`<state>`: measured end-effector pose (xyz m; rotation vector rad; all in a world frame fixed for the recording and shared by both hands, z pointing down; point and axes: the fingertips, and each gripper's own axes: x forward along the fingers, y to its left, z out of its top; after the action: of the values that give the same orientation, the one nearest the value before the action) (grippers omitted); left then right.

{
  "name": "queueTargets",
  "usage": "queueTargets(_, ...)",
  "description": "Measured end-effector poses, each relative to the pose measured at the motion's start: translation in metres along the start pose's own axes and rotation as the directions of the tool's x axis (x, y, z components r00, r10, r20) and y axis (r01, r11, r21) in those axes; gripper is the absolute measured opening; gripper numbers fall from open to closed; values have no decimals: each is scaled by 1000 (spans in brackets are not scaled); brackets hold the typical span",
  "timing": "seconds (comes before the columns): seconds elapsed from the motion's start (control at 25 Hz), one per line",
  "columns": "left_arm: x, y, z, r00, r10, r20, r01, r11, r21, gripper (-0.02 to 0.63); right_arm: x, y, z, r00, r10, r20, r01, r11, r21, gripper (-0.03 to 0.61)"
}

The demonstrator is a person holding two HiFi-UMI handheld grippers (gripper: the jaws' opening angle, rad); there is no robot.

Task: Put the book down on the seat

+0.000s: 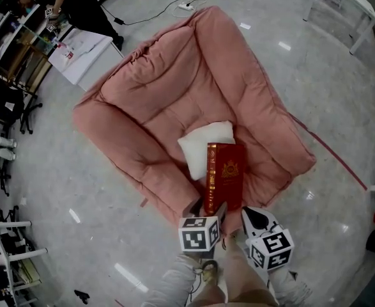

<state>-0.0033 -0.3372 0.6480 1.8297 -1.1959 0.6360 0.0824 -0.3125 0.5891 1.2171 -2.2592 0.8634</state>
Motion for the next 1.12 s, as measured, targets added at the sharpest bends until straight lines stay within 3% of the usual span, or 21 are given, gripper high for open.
queueTargets(0.12,-25,-3,6,999,19,47,-20,1000,17,211,-9,15,1,1000,9,6,-9,1000,-23,6)
queueTargets(0.4,-85,-9,3,992,47,115,-47,999,0,12,-40,51,0,999,20,31,-19,998,-54,6)
queueTargets(0.64,-133,-27,-11,990,9,140,-17,998,58,6,-68,76,-3,998,21,57,-17,998,-65,5)
queueTargets(0.8,-162,-37,-21,987,-17,161,9,998,55,6,-87,96,-5,997,35,66,-31,997,-64,5)
queueTargets(0.96,-184,-40,-29,982,-28,187,20,999,45,6,-101,113,-10,997,41,68,-34,995,-95,6)
queueTargets(1.12,-204,-41,-38,981,-32,193,15,996,86,6,-114,131,-14,996,46,70,-36,990,-139,5)
